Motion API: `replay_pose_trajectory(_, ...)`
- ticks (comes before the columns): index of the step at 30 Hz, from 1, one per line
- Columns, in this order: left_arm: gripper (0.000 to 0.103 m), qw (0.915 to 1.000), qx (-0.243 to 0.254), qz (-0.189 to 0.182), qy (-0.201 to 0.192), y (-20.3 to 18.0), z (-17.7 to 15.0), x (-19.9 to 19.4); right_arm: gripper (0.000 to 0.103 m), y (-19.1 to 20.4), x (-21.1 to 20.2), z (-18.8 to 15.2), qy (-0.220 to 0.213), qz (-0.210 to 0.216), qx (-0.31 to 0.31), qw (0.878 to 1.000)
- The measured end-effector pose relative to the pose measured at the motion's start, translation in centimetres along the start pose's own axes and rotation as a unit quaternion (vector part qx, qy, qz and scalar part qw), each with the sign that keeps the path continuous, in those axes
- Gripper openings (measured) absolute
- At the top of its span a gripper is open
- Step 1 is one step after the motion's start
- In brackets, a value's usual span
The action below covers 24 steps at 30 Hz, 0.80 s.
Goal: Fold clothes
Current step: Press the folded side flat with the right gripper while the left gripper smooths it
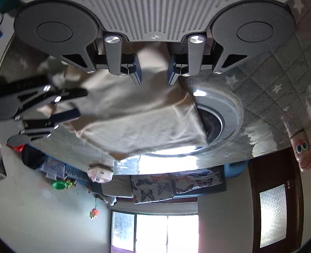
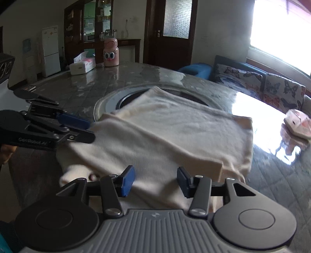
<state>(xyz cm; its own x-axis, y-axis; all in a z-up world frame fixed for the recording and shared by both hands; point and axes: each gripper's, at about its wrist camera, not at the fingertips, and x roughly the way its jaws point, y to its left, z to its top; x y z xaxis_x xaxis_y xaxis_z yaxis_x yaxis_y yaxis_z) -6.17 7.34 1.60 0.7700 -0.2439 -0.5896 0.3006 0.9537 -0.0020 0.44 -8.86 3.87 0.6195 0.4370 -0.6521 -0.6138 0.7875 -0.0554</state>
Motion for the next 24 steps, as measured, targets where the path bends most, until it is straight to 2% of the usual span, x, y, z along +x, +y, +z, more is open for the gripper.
replay_pose_trajectory(11, 0.036, 0.9995, -0.016, 0.027, 0.007, 0.9, -1.4, -1.7, 0.05, -1.5, -1.6, -1.2, 0.002, -0.01, 0.037, 0.999)
replay_pose_trajectory(16, 0.039, 0.9989, -0.028, 0.038, 0.002, 1.3, -1.7, -2.9, 0.05, -1.6, -2.2, -0.5, -0.016, -0.019, 0.032, 0.999)
replay_pose_trajectory(24, 0.039, 0.9989, -0.014, 0.045, 0.007, 1.3, -1.4, -3.0, 0.05, -2.1, -1.1, -1.1, -0.003, -0.02, 0.04, 0.999)
